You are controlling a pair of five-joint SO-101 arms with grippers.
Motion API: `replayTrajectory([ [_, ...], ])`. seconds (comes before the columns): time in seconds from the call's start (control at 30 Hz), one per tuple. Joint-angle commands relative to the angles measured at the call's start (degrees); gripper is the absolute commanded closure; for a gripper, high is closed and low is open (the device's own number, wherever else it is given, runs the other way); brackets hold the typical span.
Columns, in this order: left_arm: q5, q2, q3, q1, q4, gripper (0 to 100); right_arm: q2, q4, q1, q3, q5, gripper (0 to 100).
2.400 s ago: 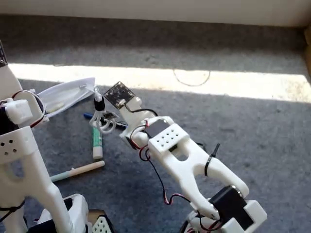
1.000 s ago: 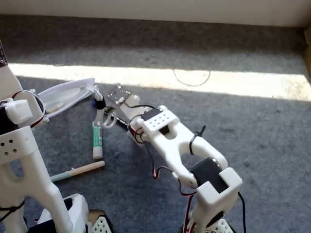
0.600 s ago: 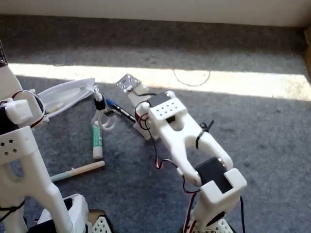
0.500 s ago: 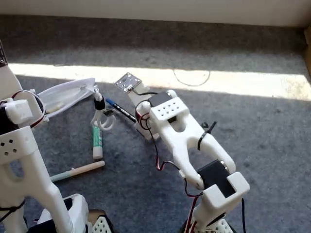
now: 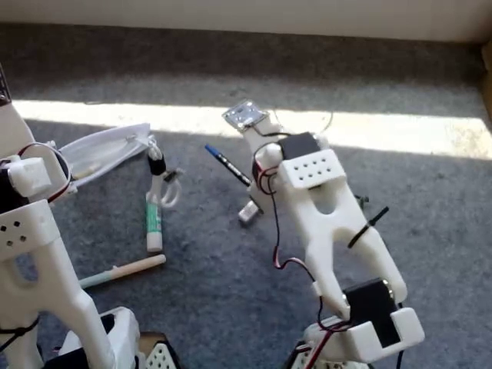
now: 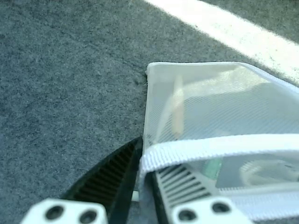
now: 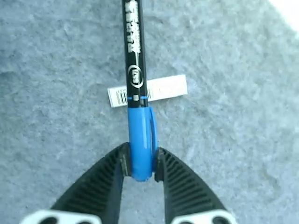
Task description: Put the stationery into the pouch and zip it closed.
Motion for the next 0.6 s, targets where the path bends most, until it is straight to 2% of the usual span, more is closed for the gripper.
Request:
replayTrajectory([
  [0.0, 0.2, -1.3, -0.4, -1.0, -0.3, 99, -5.3, 3.3, 2.6, 0.7, 4.0, 99.4],
  [0.13, 0.2, -1.3, -0.5, -0.8, -0.3, 99, -10.8, 2.2, 2.9, 9.4, 5.8, 99.4],
  [0.37, 0.2, -1.3, -0.4, -0.7, -0.3, 99, -20.8, -6.2, 4.1, 24.6, 5.9, 99.4],
  [0.57, 0.2, -1.3, -0.4, -0.7, -0.3, 99, -22.5, -9.4, 9.8, 29.4, 5.9, 99.4],
])
